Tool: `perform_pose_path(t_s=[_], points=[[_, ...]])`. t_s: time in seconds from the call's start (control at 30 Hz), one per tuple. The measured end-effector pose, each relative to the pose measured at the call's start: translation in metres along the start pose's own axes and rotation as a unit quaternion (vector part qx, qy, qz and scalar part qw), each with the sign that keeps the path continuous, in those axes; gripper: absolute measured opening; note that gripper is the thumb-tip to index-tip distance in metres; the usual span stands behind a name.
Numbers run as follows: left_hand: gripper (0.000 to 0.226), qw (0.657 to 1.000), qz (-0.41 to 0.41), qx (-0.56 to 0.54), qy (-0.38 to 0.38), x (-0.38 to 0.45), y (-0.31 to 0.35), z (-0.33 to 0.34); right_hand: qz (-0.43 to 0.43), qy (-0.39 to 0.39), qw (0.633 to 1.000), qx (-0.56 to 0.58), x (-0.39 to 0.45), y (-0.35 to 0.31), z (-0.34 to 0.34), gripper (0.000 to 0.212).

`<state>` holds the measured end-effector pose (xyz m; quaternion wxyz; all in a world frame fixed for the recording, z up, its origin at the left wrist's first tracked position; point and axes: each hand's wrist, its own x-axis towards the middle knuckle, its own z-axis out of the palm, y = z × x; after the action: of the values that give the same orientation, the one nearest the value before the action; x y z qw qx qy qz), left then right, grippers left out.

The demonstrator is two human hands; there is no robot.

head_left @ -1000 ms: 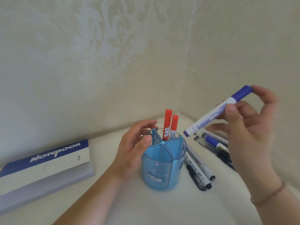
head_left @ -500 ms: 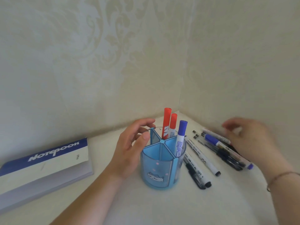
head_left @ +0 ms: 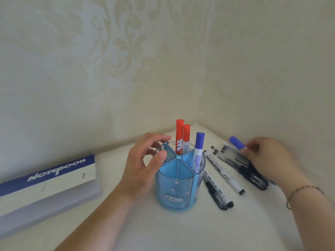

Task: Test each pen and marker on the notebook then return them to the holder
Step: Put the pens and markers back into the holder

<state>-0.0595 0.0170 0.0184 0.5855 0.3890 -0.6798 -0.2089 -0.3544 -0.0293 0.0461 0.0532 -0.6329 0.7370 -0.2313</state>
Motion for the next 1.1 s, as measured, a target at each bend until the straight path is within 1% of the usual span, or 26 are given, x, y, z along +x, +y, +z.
perform_pose_path(t_s=[0.03, 0.07, 0.1, 0.13, 0.17, 0.2, 0.23, 0.27, 0.3, 0.33, 0.37, 0.43, 0.47, 0.53, 0.6, 0.7, 0.8, 0.93, 0.97, 1.0, 1.03, 1.07, 1.1], points=[[0.035, 1.0, 0.0, 0.002, 0.0, 0.0, 0.001, 0.0, -0.014, 0.034, 0.996, 0.078, -0.002, -0.005, -0.004, 0.01], [0.036, 1.0, 0.0, 0.001, 0.002, 0.0, 0.001, 0.0, -0.027, 0.066, 0.978, 0.196, -0.007, -0.012, -0.009, 0.011], [0.036, 1.0, 0.003, -0.001, 0.005, 0.001, 0.001, 0.0, -0.047, 0.098, 0.936, 0.334, -0.016, -0.022, -0.015, 0.02], [0.037, 1.0, 0.009, -0.002, 0.008, 0.001, 0.002, -0.001, -0.075, 0.125, 0.881, 0.451, -0.027, -0.034, -0.023, 0.029], [0.037, 1.0, 0.015, 0.0, 0.009, 0.001, 0.002, -0.001, -0.113, 0.142, 0.83, 0.527, -0.038, -0.046, -0.03, 0.035], [0.037, 1.0, 0.018, 0.001, 0.009, 0.001, 0.002, 0.0, -0.159, 0.147, 0.793, 0.569, -0.05, -0.056, -0.034, 0.037], [0.037, 1.0, 0.017, -0.001, 0.007, 0.001, 0.002, 0.0, -0.203, 0.145, 0.768, 0.59, -0.06, -0.065, -0.035, 0.038], [0.037, 1.0, 0.016, -0.004, 0.007, 0.001, 0.002, 0.0, -0.238, 0.135, 0.754, 0.597, -0.067, -0.071, -0.034, 0.04], [0.036, 1.0, 0.014, -0.006, 0.008, 0.001, 0.002, 0.001, -0.26, 0.122, 0.754, 0.59, -0.071, -0.074, -0.029, 0.042], [0.035, 1.0, 0.012, -0.007, 0.009, 0.001, 0.002, 0.001, -0.271, 0.112, 0.767, 0.571, -0.073, -0.077, -0.024, 0.046], [0.034, 1.0, 0.012, -0.009, 0.01, 0.001, 0.002, 0.002, -0.282, 0.102, 0.792, 0.532, -0.073, -0.077, -0.017, 0.048], [0.031, 1.0, 0.017, -0.013, 0.01, 0.001, 0.001, 0.001, -0.314, 0.082, 0.852, 0.412, -0.07, -0.075, -0.008, 0.042], [0.031, 1.0, 0.019, -0.013, 0.01, 0.001, 0.001, 0.001, -0.33, 0.077, 0.864, 0.372, -0.069, -0.073, -0.005, 0.038], [0.03, 1.0, 0.017, -0.015, 0.011, 0.001, 0.001, 0.001, -0.351, 0.088, 0.858, 0.364, -0.065, -0.069, -0.007, 0.029], [0.029, 1.0, 0.007, -0.016, 0.014, 0.0, 0.001, 0.001, -0.337, 0.104, 0.851, 0.389, -0.061, -0.064, -0.014, 0.022], [0.029, 1.0, -0.003, -0.019, 0.015, 0.0, 0.002, 0.002, -0.303, 0.146, 0.851, 0.402, -0.057, -0.056, -0.022, 0.03], [0.029, 1.0, -0.004, -0.015, 0.013, 0.0, 0.001, 0.002, -0.289, 0.113, 0.856, 0.413, -0.058, -0.058, -0.023, 0.036], [0.029, 1.0, -0.002, -0.018, 0.013, -0.001, 0.0, 0.002, -0.369, 0.03, 0.868, 0.33, -0.055, -0.063, -0.018, 0.024], [0.029, 1.0, -0.002, -0.023, 0.014, -0.001, -0.001, 0.002, -0.359, 0.034, 0.873, 0.329, -0.049, -0.057, -0.02, 0.026], [0.029, 0.999, -0.001, -0.028, 0.016, 0.0, -0.002, 0.001, -0.316, 0.046, 0.881, 0.349, -0.042, -0.05, -0.024, 0.026], [0.029, 0.999, -0.001, -0.032, 0.016, 0.0, -0.002, 0.001, -0.256, 0.072, 0.894, 0.361, -0.032, -0.037, -0.026, 0.026], [0.029, 0.999, -0.001, -0.034, 0.017, 0.0, -0.003, 0.002, -0.19, 0.101, 0.92, 0.327, -0.021, -0.022, -0.027, 0.028], [0.029, 0.999, 0.0, -0.034, 0.017, 0.0, -0.003, 0.002, -0.122, 0.107, 0.958, 0.237, -0.01, -0.006, -0.025, 0.029]])
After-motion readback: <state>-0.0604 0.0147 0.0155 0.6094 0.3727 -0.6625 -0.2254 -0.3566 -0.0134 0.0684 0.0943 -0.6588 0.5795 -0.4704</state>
